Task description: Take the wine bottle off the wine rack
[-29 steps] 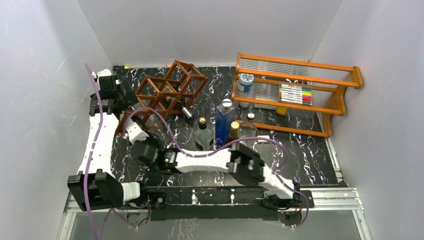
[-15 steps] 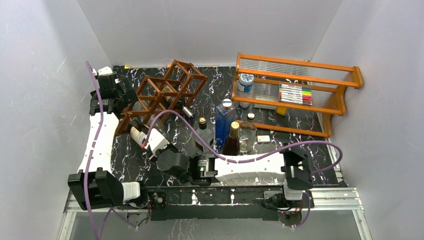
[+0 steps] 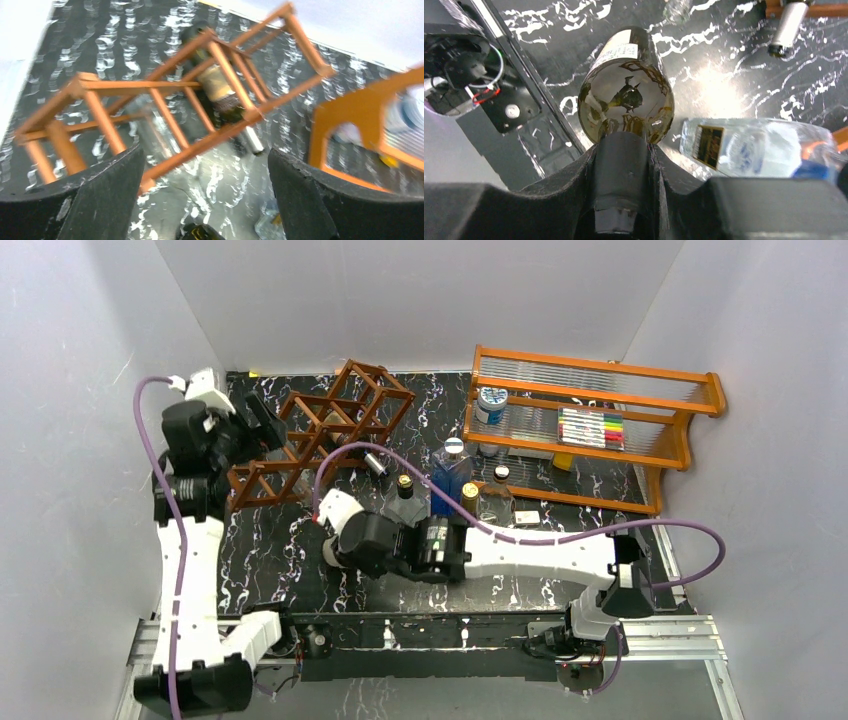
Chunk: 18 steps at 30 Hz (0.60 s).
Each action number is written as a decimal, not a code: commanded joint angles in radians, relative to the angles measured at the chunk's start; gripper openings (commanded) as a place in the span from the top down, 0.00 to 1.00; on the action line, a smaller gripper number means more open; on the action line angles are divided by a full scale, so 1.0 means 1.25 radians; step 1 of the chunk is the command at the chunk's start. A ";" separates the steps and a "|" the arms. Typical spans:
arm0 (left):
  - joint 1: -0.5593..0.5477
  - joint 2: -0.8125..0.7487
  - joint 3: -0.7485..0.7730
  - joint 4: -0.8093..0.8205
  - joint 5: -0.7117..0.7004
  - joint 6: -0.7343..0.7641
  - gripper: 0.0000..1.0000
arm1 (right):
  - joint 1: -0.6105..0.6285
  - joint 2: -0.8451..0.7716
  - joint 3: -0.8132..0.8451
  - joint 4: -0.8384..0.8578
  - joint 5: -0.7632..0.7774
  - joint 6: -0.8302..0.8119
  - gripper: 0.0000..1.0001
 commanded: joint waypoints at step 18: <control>-0.045 -0.137 -0.232 0.003 0.207 -0.092 0.06 | -0.142 0.080 0.360 -0.582 -0.216 0.018 1.00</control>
